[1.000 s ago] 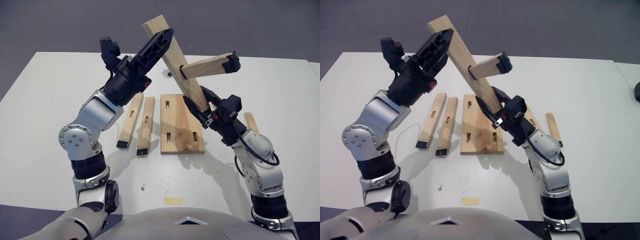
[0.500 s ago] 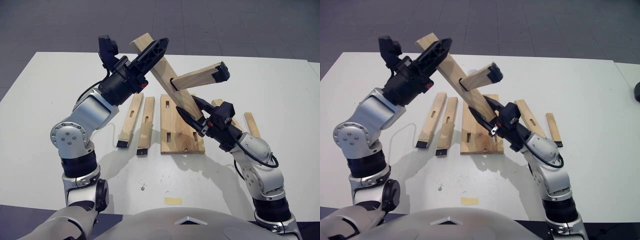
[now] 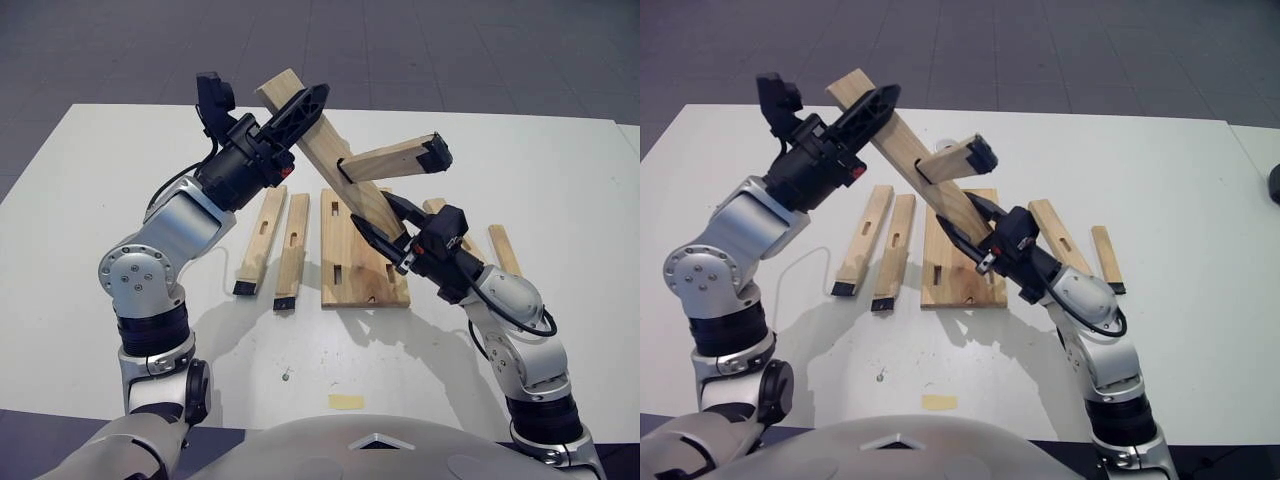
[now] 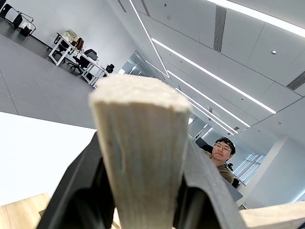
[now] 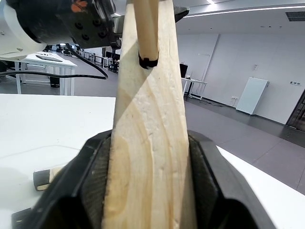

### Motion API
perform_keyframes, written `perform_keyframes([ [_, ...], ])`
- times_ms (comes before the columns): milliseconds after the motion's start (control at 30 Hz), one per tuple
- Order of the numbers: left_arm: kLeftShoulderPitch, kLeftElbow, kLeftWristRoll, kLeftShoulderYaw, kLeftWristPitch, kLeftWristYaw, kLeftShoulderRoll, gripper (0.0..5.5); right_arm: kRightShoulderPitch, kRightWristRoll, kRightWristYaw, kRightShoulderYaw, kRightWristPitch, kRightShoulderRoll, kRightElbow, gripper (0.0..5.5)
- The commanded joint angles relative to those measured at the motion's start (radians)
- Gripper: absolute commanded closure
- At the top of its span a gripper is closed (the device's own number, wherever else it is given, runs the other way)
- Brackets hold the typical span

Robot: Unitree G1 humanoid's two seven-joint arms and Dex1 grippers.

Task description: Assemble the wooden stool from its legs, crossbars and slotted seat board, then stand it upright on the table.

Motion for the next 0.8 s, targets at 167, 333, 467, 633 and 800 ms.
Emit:
perform_keyframes([
  [167,-0.074,0.007,0.032,0.071,-0.13,-0.028,-0.012,4.46,0.022,0.002,-0.087,-0.078,0.046,0.016,0.079,2.15],
  [333,-0.065,-0.018,0.106,0.084,-0.154,-0.036,0.044,4.46,0.078,-0.017,-0.174,-0.18,0.141,-0.011,0.1,1.34],
  [467,-0.028,-0.074,0.224,0.047,-0.149,-0.067,0.095,4.46,0.147,-0.111,-0.159,-0.172,0.207,-0.114,0.113,0.75],
  [633,-0.005,-0.106,0.229,0.044,-0.145,-0.099,0.109,4.46,0.194,-0.142,-0.086,-0.087,0.312,-0.19,0.09,0.1],
  [800,-0.001,-0.108,0.198,0.051,-0.14,-0.116,0.112,4.46,0.187,-0.15,-0.055,0.017,0.35,-0.188,0.063,0.1],
])
